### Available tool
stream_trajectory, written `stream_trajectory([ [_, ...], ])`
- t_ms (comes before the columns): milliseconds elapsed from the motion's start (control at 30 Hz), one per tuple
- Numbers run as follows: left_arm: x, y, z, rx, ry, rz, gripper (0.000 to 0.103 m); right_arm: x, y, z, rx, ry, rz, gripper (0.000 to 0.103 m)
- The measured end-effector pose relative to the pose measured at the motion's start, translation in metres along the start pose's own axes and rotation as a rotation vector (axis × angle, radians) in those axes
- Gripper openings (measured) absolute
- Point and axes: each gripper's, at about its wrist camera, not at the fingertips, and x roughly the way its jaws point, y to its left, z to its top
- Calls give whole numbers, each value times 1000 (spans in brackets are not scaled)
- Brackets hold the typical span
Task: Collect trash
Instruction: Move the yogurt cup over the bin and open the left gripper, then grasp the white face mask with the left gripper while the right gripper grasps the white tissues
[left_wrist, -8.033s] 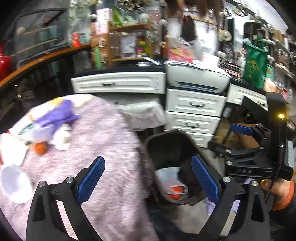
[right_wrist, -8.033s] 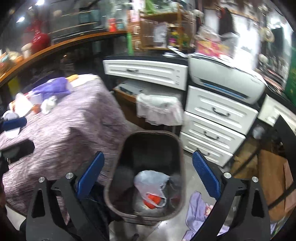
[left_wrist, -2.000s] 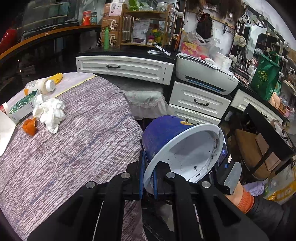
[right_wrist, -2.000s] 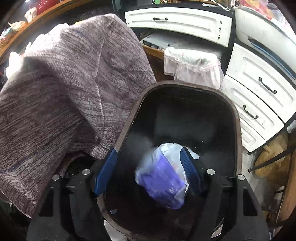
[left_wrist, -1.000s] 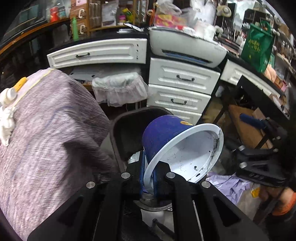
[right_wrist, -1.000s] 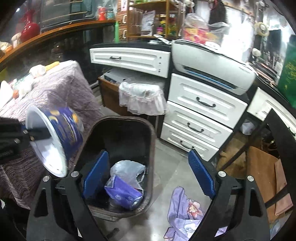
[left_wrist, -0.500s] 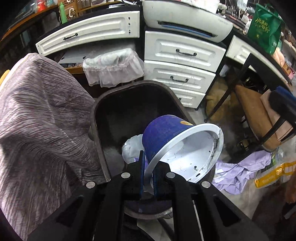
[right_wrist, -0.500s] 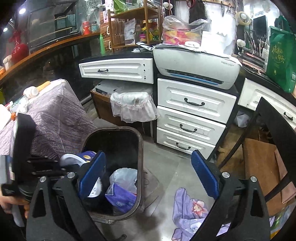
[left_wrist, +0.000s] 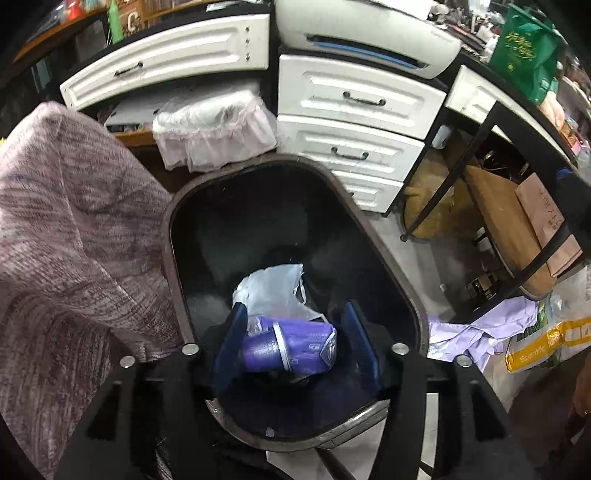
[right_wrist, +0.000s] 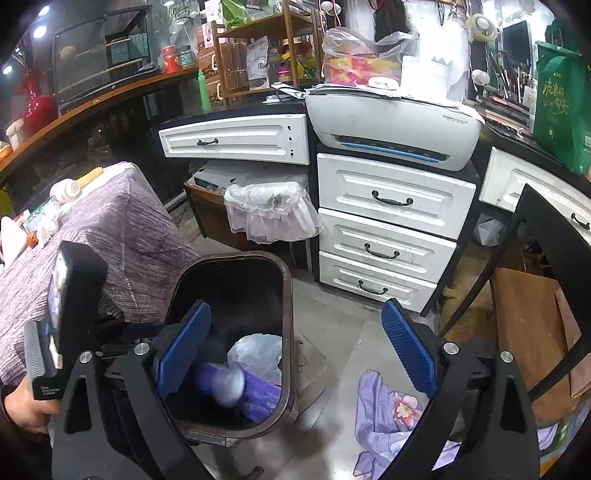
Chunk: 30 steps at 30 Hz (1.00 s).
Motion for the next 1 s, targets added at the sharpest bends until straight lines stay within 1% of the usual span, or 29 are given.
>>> stream_trajectory([
  [167,-27,1,-2,-9,-54,-9,61,-8,0,2,12,-40,2,93],
  [300,-62,7,-7,-26,-129,-15,67,-16,7,4,15,-77,14,93],
  [467,-105,17,-14,-28,-229,4,76,-23,27,7,-36,-98,13,93],
  [567,-129,26,-20,-31,-281,33,77,-25,44,7,-68,-95,36,93],
  [667,-150,38,-26,-23,-333,86,78,-25,61,8,-97,-79,72,93],
  [833,-178,66,-39,-48,-383,150,83,-22,85,9,-124,-42,153,93],
  [900,-186,79,-43,-66,-397,187,84,-19,99,10,-137,-18,190,93],
  [1000,-198,106,-52,-113,-410,237,84,-18,122,13,-174,-11,222,93],
])
